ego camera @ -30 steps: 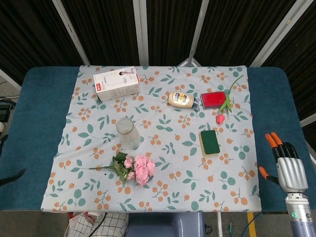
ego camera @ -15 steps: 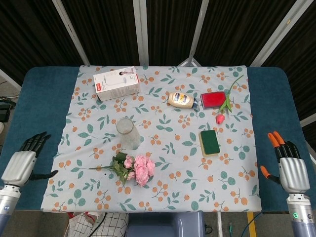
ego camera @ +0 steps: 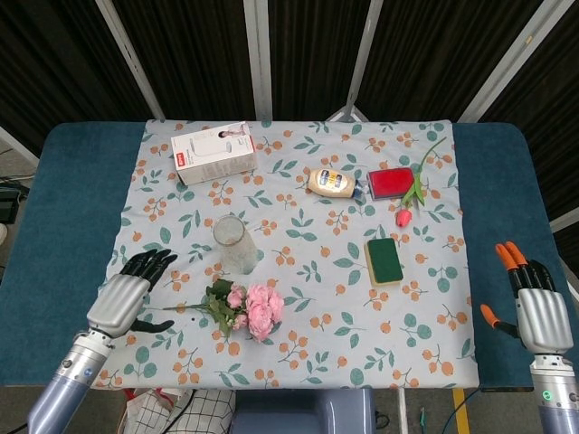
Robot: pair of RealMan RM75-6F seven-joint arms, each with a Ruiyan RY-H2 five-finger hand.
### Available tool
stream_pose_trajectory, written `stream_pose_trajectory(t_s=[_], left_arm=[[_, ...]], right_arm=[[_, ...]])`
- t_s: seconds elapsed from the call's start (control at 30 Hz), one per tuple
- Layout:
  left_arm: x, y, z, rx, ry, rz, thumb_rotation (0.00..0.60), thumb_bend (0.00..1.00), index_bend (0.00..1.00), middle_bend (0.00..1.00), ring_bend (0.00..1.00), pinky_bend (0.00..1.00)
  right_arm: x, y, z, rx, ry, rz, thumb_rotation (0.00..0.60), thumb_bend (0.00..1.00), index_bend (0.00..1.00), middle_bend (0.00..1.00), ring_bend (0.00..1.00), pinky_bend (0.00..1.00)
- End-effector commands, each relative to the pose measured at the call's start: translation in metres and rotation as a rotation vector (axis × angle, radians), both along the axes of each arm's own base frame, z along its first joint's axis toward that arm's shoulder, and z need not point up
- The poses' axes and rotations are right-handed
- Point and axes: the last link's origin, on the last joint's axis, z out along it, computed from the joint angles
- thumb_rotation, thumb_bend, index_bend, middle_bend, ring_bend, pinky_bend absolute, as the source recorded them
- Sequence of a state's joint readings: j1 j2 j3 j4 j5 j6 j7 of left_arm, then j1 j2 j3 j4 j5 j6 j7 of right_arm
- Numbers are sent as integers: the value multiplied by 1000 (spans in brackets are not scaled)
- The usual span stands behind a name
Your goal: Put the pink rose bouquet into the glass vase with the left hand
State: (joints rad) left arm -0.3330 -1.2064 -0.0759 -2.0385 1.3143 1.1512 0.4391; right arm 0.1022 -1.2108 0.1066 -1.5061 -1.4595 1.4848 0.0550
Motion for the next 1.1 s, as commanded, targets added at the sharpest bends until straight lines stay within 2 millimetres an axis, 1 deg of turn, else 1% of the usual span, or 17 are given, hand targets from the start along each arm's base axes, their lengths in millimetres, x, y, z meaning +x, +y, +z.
stream_pose_trajectory(t_s=[0.03, 0.2, 0.53, 0.83, 1.1], left_arm=[[9, -3, -13, -31, 4, -6, 600, 107, 31, 39, 0, 90], [15, -7, -34, -50, 30, -12, 600, 104, 31, 42, 0, 98], [26, -7, -65, -71, 54, -14, 600, 102, 31, 42, 0, 105], [31, -2, -85, -74, 76, -15, 600, 103, 31, 42, 0, 105], [43, 7, -104, -78, 63, -37, 600, 103, 33, 43, 0, 106]], right_arm=[[0, 0, 1, -3, -3, 0, 600, 278, 97, 77, 141, 113], [-1, 0, 4, -8, -8, -3, 600, 278, 97, 77, 141, 114], [-2, 0, 5, -9, -14, -5, 600, 278, 97, 77, 141, 113], [-2, 0, 5, -7, -13, -7, 600, 278, 97, 77, 141, 113], [-2, 0, 4, -2, -9, -8, 600, 278, 97, 77, 141, 113]])
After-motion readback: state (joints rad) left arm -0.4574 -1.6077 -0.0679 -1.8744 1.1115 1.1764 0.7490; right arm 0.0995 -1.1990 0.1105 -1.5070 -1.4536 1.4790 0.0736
